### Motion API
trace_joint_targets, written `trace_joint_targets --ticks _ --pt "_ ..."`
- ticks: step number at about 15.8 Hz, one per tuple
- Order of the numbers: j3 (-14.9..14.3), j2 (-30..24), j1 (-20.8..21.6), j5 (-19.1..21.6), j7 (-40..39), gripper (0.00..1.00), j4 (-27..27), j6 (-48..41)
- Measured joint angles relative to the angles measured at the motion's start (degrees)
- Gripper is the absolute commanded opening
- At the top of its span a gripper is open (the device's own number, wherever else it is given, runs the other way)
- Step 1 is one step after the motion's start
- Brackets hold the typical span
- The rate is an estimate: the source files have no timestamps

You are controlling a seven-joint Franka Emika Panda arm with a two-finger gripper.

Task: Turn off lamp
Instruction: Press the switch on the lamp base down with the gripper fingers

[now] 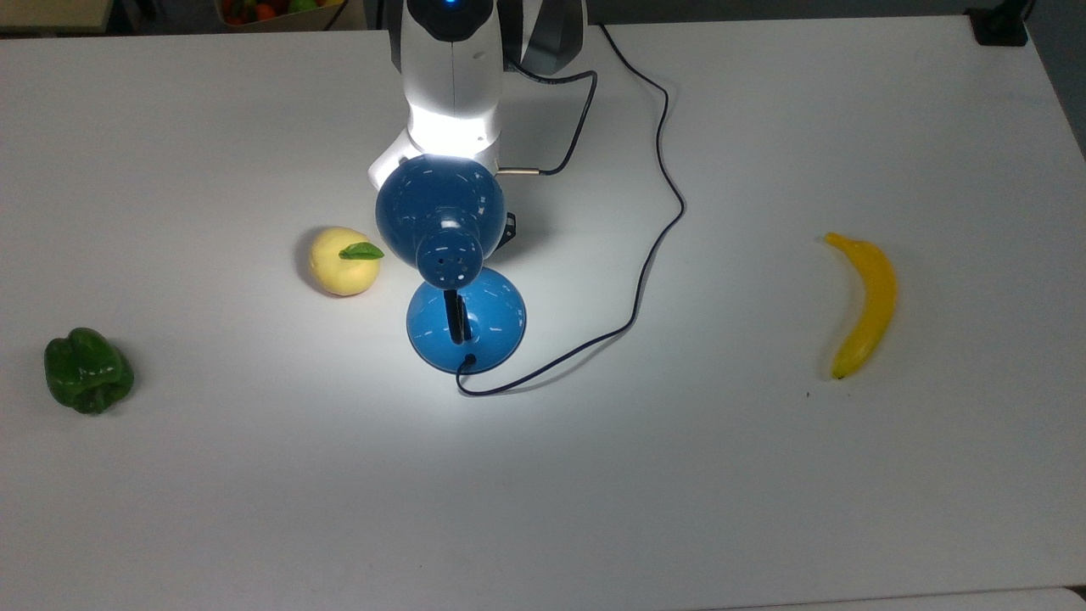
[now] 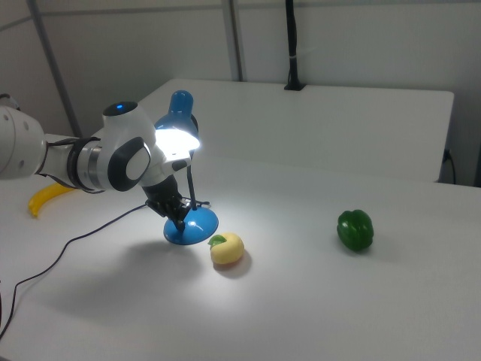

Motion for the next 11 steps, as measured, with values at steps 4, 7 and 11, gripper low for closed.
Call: trace_joint_targets --ticks 4,7,11 --pt "0.01 0.03 -0.03 0.0 0.0 0.0 -0.03 0.0" --pt "0.01 0.02 -0.04 0.0 0.0 0.0 -0.07 0.0" --pt "0.0 -0.04 -0.27 0.0 0.03 0.0 -0.33 -3.18"
